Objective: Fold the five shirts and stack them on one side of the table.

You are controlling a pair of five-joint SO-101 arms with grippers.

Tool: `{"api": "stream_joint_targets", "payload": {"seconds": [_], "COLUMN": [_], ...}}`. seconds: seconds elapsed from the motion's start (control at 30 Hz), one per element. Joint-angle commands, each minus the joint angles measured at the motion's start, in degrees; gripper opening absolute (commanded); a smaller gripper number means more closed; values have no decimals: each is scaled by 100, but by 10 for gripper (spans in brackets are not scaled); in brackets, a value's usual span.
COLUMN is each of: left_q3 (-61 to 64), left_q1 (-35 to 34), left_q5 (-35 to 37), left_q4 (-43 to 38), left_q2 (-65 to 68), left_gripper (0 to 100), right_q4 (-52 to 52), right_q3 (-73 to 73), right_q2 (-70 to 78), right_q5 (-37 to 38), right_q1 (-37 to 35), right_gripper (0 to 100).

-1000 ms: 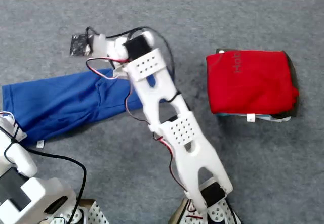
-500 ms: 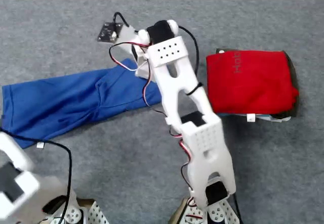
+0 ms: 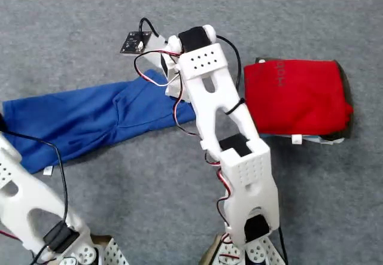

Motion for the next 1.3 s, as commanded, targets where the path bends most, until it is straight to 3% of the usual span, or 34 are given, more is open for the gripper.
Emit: {"api": "stream_joint_targets", "payload": {"seconds": [0.0, 0.4, 0.57, 0.83, 1.27], "left_q3": [-695, -686, -747, -818, -1424], "left_q1": [97, 105, 44, 44, -1143], "left_q5": [-53, -44, 185, 185, 167], "left_q4": [79, 70, 70, 79, 79], "left_q2": [303, 796, 1490, 1446, 1393], "left_gripper": [227, 249, 117, 22, 19], "right_q4": [88, 88, 88, 88, 88], "right_q3": [13, 13, -22, -31, 4], "right_q2": [-541, -541, -549, -549, -998], "right_q5": [-70, -79, -308, -316, -316], "right_q1": [-84, -312, -312, -286, -268], "right_gripper": [4, 4, 4, 4, 4]}}
